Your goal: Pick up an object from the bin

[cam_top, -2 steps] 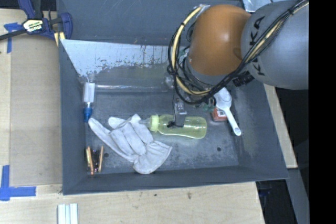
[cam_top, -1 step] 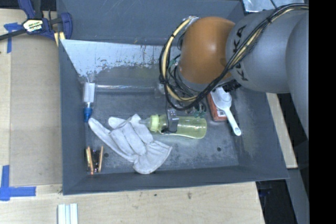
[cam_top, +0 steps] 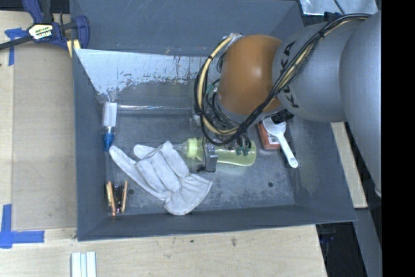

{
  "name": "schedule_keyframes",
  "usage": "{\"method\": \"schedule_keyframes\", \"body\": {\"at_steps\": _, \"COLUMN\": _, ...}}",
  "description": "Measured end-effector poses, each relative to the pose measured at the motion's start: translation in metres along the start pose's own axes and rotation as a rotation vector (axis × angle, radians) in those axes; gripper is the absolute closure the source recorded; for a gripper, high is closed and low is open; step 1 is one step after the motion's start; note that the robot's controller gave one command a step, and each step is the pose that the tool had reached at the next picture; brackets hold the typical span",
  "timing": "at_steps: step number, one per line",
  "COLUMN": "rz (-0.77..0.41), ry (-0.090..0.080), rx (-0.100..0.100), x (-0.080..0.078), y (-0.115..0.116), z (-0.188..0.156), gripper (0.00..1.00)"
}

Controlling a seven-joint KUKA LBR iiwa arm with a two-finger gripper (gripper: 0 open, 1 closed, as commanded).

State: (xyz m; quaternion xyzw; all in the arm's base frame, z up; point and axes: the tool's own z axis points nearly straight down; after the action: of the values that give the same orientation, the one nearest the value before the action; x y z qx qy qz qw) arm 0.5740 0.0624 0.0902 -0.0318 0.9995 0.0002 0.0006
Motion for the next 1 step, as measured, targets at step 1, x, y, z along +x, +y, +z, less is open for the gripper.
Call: {"method": "schedule_keyframes", "body": {"at_steps": 1, "rz": 0.036, "ry": 0.0, "rx": 0.0, "x": -0.0019, "y": -0.0005, "z": 0.02, "gripper": 1.0}}
